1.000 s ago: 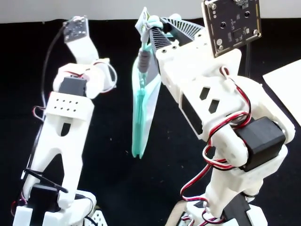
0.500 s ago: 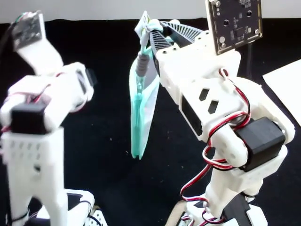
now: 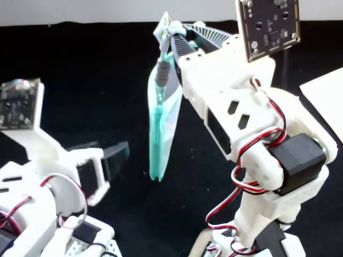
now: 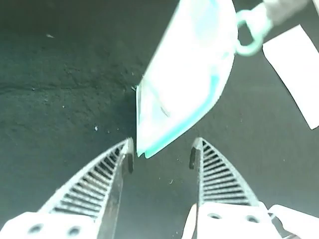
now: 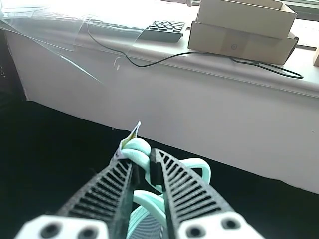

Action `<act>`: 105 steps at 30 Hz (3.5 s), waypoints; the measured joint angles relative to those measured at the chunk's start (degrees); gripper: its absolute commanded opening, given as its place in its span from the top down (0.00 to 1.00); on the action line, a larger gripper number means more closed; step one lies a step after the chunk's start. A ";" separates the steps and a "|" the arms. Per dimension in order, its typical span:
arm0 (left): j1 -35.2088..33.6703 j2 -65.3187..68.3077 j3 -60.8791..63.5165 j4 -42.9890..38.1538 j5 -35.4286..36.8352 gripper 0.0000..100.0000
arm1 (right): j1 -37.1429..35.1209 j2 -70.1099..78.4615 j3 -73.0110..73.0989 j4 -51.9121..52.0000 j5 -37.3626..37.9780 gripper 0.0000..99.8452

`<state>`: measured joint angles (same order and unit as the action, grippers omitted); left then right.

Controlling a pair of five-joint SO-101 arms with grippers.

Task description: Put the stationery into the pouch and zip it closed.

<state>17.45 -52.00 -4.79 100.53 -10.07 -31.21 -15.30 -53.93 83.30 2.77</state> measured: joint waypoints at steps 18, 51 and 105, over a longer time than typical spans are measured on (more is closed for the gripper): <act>12.66 14.59 -0.62 -10.02 0.09 0.80 | -0.09 -0.09 0.00 2.29 -0.18 0.99; 6.24 17.76 12.13 -21.71 -4.13 0.86 | -0.09 -0.09 -0.35 2.46 -0.18 0.99; -8.88 8.62 -16.62 -0.35 -2.73 0.99 | 30.51 19.69 -0.97 14.51 -0.09 0.99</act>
<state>8.57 -43.38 -21.41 100.18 -12.79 -0.70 4.40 -54.90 97.80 2.68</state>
